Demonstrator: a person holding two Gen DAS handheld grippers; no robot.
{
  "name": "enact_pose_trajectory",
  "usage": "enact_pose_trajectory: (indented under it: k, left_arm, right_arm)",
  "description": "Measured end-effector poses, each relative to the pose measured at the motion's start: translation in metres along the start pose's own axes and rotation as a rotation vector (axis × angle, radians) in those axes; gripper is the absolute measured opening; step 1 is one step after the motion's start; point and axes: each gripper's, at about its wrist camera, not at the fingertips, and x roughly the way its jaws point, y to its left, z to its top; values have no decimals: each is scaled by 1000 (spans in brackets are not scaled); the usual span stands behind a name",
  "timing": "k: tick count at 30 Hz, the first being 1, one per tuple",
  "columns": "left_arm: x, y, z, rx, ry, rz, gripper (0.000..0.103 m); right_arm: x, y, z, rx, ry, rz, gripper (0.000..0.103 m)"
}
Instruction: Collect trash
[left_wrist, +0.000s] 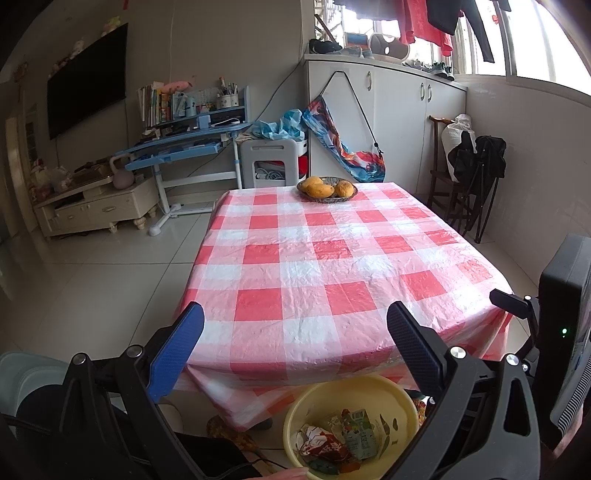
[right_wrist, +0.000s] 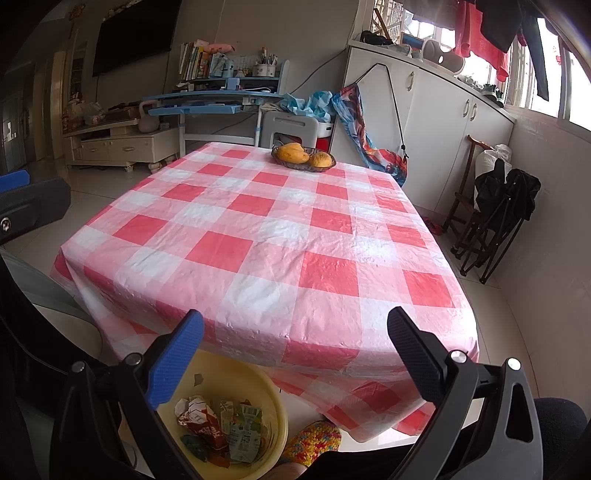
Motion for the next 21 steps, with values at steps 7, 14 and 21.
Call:
enact_pose_trajectory:
  k: [7,14,21]
  left_arm:
    - [-5,-5,2,12,-4,-8,96]
    - [-7,-9,3,22,-7,-13,96]
    - [-7,-9,4,5,12,-49,96]
  right_arm:
    - [0,1,2,1,-2,6,95]
    - [1,1,3,7,-4,12,95]
    - [1,2,3,12,-5,15,95]
